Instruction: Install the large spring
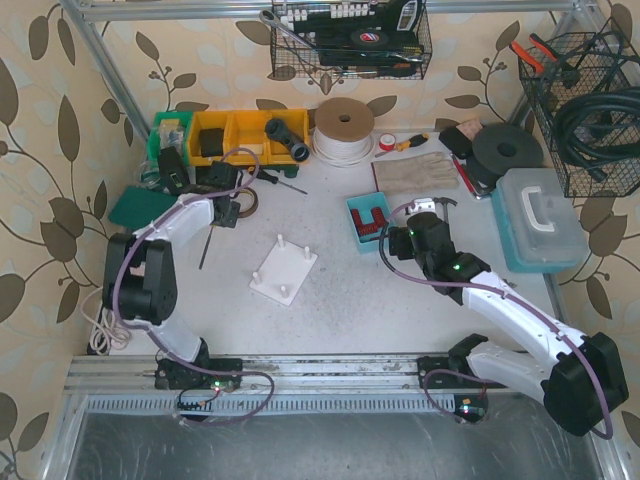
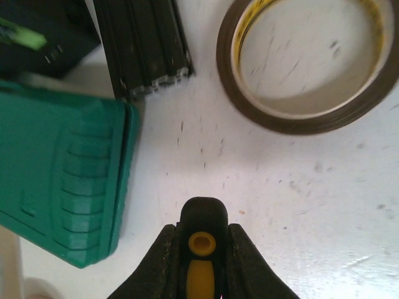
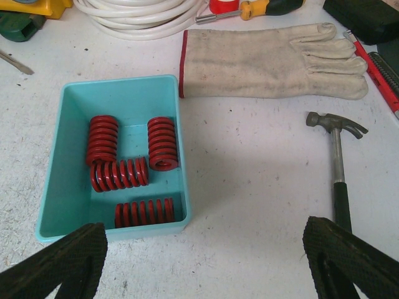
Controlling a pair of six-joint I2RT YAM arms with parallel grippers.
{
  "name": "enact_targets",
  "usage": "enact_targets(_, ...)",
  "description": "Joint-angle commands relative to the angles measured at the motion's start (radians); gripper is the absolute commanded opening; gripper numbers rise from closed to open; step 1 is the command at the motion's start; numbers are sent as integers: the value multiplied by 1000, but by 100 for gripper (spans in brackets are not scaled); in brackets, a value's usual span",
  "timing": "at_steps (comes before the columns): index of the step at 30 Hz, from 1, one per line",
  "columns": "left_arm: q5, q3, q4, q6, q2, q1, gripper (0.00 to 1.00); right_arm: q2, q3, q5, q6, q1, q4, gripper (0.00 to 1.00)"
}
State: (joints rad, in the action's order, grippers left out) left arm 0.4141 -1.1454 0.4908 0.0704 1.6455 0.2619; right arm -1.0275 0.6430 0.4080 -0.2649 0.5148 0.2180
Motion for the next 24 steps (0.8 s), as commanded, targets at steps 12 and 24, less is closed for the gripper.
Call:
enact_targets(12, 8, -60, 74, -88, 173, -61, 34, 1, 21, 2, -3, -3, 2, 86)
enact_targets(24, -116, -35, 42, -186, 7, -61, 79, -6, 24, 2, -2, -3, 6, 86)
